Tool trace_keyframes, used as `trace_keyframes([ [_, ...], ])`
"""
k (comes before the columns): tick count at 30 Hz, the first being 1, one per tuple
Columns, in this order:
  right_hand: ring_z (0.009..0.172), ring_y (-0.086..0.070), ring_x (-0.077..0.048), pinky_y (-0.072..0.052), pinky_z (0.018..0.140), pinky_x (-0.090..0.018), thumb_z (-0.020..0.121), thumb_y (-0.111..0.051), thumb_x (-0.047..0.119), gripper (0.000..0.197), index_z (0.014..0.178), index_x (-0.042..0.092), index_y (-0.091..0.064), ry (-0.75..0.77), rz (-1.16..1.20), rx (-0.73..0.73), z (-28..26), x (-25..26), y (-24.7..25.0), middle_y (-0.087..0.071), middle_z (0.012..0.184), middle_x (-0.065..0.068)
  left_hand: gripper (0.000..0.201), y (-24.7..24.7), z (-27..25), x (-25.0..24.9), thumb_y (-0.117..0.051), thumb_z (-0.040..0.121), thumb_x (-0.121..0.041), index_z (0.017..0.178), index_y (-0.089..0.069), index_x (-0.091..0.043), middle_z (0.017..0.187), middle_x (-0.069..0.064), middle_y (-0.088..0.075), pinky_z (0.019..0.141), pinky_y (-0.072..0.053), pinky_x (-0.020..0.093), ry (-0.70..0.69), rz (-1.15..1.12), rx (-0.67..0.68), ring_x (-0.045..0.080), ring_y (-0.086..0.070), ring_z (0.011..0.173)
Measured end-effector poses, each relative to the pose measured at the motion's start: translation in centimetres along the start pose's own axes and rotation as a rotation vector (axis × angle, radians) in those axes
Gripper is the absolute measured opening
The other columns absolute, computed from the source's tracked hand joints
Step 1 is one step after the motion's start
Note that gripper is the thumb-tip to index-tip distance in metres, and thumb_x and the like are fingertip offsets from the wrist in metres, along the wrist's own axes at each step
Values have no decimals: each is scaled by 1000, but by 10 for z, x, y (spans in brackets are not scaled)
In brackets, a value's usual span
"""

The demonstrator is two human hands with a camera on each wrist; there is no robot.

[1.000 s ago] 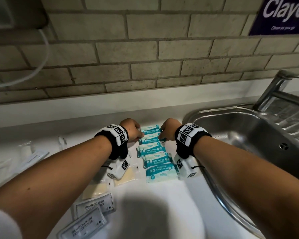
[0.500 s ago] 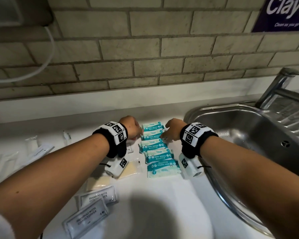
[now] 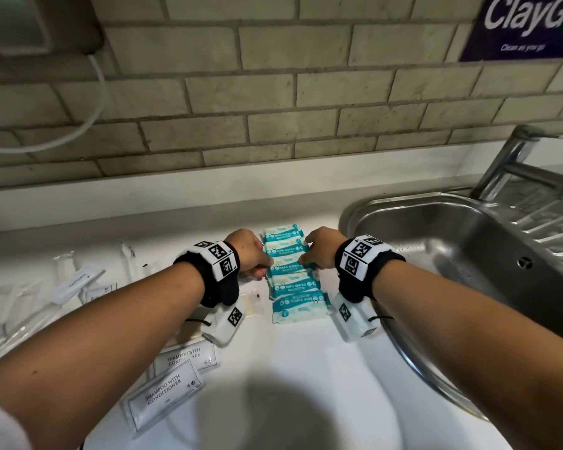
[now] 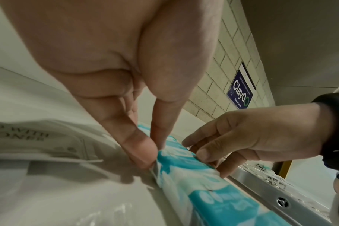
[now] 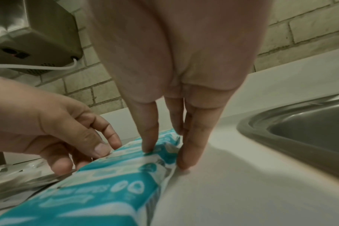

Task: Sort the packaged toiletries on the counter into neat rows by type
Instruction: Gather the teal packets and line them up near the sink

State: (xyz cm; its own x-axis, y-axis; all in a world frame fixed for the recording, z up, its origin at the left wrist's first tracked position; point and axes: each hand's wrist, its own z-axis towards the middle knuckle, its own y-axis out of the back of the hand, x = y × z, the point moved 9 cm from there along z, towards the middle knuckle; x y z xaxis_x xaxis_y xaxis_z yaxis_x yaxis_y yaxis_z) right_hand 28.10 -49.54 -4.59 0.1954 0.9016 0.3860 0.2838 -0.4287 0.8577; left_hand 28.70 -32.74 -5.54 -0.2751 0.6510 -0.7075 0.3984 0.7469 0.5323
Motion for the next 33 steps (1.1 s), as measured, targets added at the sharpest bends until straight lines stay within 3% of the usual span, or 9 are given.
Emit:
trace_keyframes([
  [6,76,-61,-21,-55,75,-30,79,-74,24,38,108,1,-69,2,-27,-15,3,2,2,-73,97,-11,14,-2,4,-3,-71,84,-4,89,-58,-8,76,19,-70,54,-51,29,-27,-18,11,23,-60,54],
  [8,77,-64,-22,-58,80,-32,77,-75,23,43,113,1,-67,-8,-14,-8,4,0,3,-73,98,-12,15,-3,5,-3,-71,84,-4,90,-58,-8,76,19,-69,55,-52,31,-39,-29,19,22,-59,53],
  [10,86,-70,-25,-58,86,-38,76,-76,23,50,119,1,-64,-20,7,14,5,-2,2,-74,103,-14,15,-3,4,-2,-71,84,-4,90,-58,-8,77,19,-69,55,-53,30,-33,-34,29,21,-58,53],
  [14,108,-65,-27,-54,93,-35,78,-76,29,58,127,3,-59,-7,-10,10,10,0,9,-69,118,-12,7,7,12,-6,-71,85,-11,84,-66,-6,84,20,-74,67,-60,36,-48,47,-30,24,-64,62],
  [16,120,-58,-28,-49,97,-33,80,-74,29,66,136,3,-51,23,-5,1,15,6,13,-61,131,-11,13,17,19,-10,-71,84,-11,95,-68,-7,89,18,-74,76,-61,42,-70,84,-106,26,-69,72],
  [18,127,-52,-28,-44,101,-31,82,-73,27,73,144,6,-42,65,-19,14,21,15,14,-52,142,-10,31,19,25,-14,-70,84,-8,114,-64,-9,91,14,-74,73,-61,37,-93,77,-119,25,-71,74],
  [21,113,-61,-28,-51,94,-31,79,-73,20,60,134,5,-54,84,-91,42,29,22,11,-62,128,-12,49,14,32,-21,-70,85,-10,131,-55,-13,96,11,-73,73,-61,34,-123,105,-95,23,-72,73],
  [24,107,-63,-28,-50,86,-29,77,-75,18,55,128,5,-59,87,-123,42,33,23,8,-66,120,-11,46,12,37,-22,-71,84,-9,129,-59,-9,96,12,-73,70,-60,32,-119,103,-100,22,-69,68],
  [33,112,-61,-28,-49,91,-31,80,-73,20,51,127,5,-61,91,-154,33,30,24,6,-65,124,-12,54,12,42,-25,-77,79,-20,130,-59,-10,114,7,-70,90,-55,33,-159,272,-121,21,-69,96],
])
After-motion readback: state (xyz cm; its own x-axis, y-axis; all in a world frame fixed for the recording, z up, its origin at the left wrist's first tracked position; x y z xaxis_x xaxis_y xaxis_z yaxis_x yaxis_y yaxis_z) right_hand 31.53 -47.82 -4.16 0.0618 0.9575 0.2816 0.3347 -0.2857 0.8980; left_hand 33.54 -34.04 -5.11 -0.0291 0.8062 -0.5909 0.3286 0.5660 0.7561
